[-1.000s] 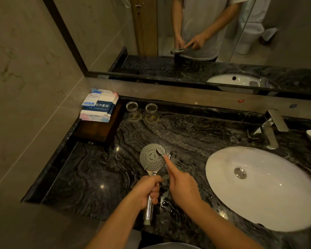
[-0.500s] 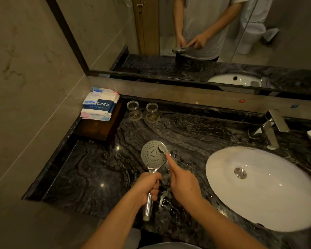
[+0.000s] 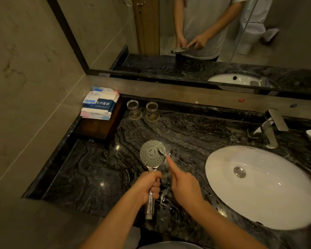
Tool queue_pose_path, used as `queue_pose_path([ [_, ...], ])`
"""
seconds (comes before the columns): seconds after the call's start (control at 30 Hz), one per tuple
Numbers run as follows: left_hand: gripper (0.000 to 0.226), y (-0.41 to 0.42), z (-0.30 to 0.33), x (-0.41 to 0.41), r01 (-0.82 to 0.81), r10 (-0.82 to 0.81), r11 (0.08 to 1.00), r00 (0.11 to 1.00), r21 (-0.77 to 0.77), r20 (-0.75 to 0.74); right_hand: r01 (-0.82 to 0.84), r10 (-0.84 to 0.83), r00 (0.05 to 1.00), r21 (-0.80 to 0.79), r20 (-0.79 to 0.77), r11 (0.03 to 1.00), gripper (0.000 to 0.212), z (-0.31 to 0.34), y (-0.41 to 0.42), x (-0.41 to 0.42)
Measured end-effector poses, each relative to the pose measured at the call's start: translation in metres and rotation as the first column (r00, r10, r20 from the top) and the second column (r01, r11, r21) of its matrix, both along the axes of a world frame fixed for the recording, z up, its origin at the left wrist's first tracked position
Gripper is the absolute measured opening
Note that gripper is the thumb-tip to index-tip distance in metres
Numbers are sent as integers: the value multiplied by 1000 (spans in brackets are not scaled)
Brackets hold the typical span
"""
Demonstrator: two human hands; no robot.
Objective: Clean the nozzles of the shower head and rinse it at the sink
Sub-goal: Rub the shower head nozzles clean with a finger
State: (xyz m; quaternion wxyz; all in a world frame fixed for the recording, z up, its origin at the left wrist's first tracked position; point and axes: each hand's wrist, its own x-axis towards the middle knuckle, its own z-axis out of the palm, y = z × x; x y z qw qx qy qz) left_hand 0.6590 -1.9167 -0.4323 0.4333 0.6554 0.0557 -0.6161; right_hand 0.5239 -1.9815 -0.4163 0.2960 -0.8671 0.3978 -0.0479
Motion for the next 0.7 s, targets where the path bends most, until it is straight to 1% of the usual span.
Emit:
queue_pose_path([
  [0.17,32,-3,4,4,-5,5,1000,1000,-20,-5,9,-9,1000,-12,10,1000,77,5,-3,3],
  [0.37,32,1,1,6,-27,27,1000,999,-10,-24,-45,45,999,-3,-27,999,77,-6,21,-18],
  [0.7,31,-1,8,1,-26,25,999,1000,-39,-14,34,-34,999,-12,-13,999,76,9,-5,-1],
])
